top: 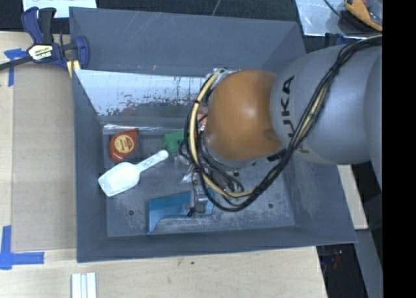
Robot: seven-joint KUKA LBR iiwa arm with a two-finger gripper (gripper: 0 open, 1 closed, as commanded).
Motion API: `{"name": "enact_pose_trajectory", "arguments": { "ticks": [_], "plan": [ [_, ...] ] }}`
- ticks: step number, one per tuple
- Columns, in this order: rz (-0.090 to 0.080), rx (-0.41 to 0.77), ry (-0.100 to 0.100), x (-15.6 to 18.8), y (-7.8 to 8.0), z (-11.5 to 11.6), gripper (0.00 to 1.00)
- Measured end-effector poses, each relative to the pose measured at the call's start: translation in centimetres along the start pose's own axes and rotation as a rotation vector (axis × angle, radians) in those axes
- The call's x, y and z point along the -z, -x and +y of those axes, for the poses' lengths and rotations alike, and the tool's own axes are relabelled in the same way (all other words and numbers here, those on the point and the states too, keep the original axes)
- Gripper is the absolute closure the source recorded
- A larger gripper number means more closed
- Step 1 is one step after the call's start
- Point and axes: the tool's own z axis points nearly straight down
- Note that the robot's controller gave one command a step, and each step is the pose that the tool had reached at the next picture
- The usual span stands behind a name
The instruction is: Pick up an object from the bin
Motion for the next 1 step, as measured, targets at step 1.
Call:
{"name": "enact_pose_trajectory", "arguments": {
  "ticks": [1],
  "plan": [
    [0.017,0.206,0.001,-6.12,-0.75,0.92,0.0]
  ]
}}
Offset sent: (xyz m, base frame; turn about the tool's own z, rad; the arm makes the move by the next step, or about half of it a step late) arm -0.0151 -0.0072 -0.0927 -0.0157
